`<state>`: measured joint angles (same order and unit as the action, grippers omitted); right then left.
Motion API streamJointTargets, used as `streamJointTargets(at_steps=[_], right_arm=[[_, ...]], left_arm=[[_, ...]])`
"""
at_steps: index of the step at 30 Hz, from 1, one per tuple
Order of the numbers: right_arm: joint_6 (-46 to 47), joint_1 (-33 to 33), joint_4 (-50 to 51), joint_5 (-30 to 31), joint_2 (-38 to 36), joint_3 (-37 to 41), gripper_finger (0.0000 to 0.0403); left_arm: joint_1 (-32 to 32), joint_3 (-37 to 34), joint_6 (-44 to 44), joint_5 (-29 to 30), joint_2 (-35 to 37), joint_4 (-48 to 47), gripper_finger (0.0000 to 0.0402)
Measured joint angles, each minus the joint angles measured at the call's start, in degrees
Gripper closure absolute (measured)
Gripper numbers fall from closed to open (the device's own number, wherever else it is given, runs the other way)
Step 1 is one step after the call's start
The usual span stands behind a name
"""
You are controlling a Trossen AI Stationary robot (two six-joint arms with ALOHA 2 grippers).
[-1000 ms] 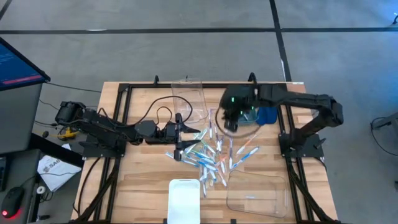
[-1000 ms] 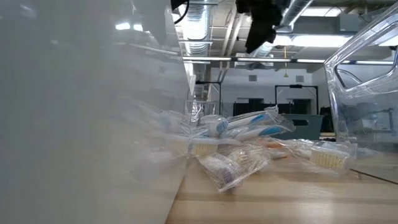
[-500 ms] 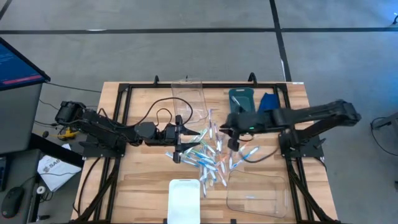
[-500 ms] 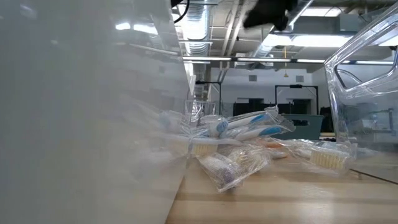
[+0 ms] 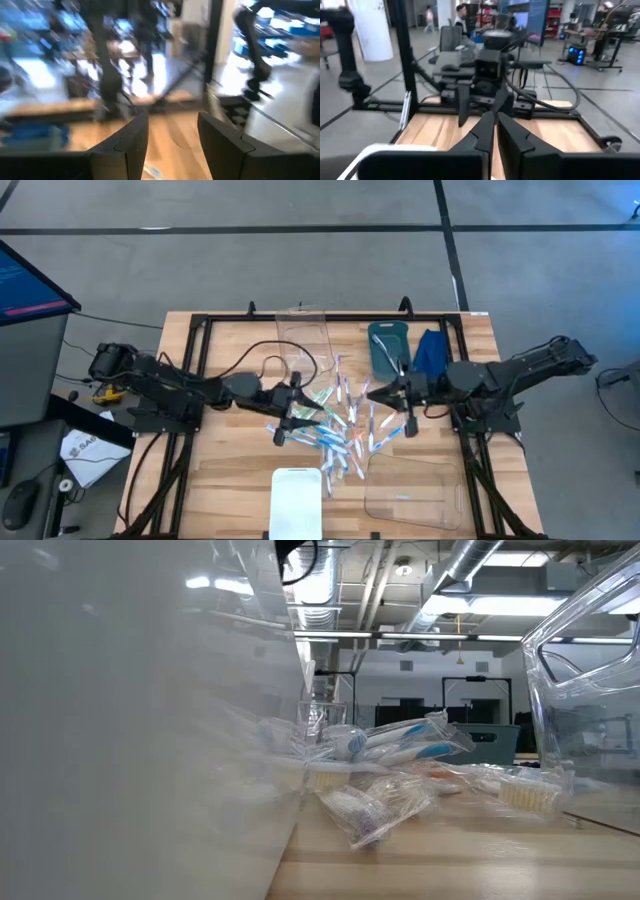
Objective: Pick & Place Toothbrushes
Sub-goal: Put the blue toothbrush into the white bin
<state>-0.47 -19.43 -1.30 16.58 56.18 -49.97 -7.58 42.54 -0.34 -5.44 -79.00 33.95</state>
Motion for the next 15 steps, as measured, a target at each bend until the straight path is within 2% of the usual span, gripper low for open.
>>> streamJointTargets(at_steps=[2,6,15], right_arm=[[-0.03,-1.32,1.01,-0.01,-0.48,0.01,0.0390],[-0.20,-3.40,1.08,-0.02,-2.33,0.06,0.0389],[-1.26,-4.23,2.35,0.00,-3.10,0.01,0.0390]], left_arm=[[0.22,3.74,0.08,-1.26,0.00,-10.28,0.0238],[-1.27,9.68,0.23,0.50,-1.37,-29.38,0.0238],[-3.76,11.56,-6.10,2.52,-1.75,-44.32,0.0238]])
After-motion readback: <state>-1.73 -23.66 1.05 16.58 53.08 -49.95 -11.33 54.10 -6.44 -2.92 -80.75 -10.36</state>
